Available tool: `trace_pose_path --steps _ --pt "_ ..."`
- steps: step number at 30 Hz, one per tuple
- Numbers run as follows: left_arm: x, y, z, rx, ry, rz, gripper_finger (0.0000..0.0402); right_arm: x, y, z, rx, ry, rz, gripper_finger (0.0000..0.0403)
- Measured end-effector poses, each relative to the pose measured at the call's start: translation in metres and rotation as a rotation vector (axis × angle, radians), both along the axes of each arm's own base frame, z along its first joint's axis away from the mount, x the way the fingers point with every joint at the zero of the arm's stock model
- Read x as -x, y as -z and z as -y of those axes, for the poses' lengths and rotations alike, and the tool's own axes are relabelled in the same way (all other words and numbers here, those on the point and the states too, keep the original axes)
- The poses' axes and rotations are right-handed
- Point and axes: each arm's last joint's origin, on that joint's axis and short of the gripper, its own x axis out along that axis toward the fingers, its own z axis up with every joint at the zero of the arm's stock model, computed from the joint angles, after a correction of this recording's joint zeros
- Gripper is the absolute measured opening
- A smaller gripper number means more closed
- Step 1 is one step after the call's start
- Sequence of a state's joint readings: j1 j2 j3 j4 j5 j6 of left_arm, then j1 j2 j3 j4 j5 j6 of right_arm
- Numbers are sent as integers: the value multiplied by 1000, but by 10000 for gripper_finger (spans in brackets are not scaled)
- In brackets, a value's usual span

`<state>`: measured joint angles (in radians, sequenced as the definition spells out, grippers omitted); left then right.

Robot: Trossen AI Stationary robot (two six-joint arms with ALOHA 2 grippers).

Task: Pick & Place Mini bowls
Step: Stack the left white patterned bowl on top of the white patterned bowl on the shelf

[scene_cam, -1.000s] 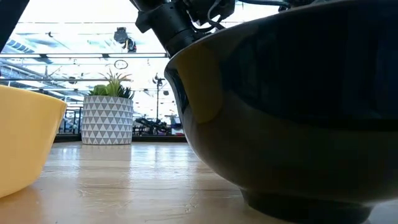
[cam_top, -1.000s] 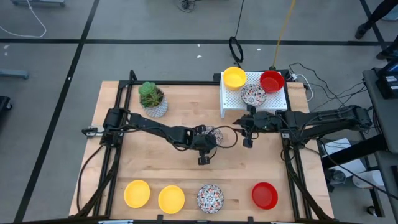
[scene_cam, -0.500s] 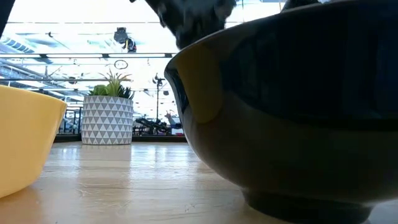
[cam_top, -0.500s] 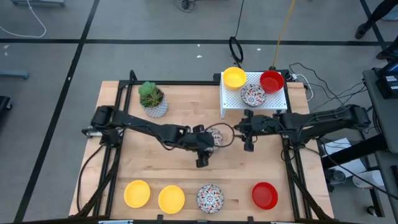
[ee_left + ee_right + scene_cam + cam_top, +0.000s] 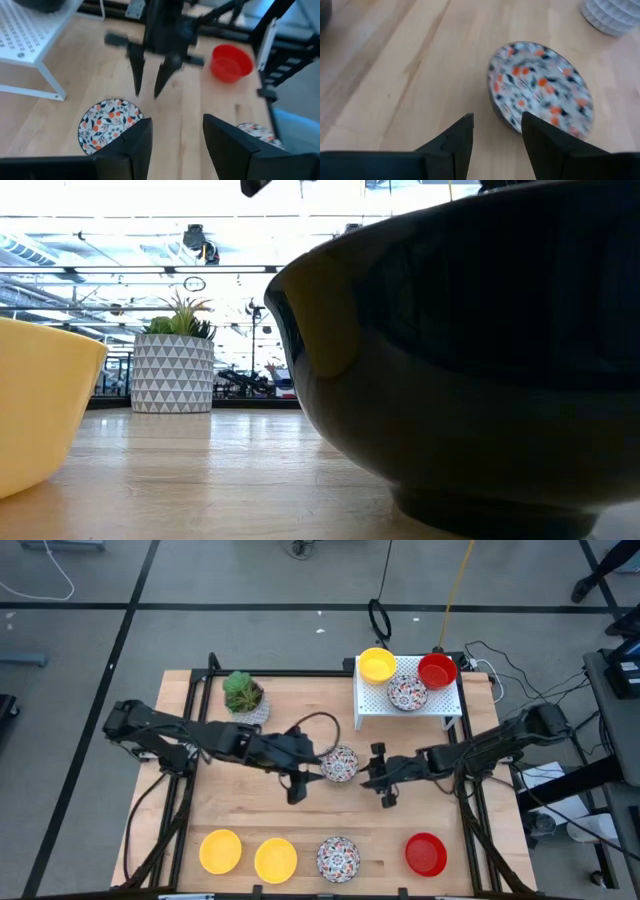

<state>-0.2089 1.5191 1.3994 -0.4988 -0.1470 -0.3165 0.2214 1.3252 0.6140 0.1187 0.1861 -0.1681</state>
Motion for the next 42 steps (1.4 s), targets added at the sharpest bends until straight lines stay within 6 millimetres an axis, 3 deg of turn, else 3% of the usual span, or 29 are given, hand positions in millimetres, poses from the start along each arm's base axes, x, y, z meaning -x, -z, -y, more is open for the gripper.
trace_pose_path --steps 8,16,21,26,28,33,42 --pt "21 -25 3 68 -9 78 179 -22 23 -3 108 -9 -8 173" --pt "24 -27 6 76 12 78 179 -44 35 -6 200 -23 -53 158" --pt "26 -25 7 75 21 60 179 -48 40 -6 219 -31 -75 109" --pt "27 -24 9 73 28 51 179 -46 42 -7 206 -24 -98 20" --pt "27 -24 11 73 34 51 179 -46 42 -7 198 -18 -98 10" --pt "28 -24 14 68 47 50 179 -42 28 -11 171 -22 -54 6" --pt "28 -24 14 39 68 50 179 -16 -35 -13 101 -15 121 3"
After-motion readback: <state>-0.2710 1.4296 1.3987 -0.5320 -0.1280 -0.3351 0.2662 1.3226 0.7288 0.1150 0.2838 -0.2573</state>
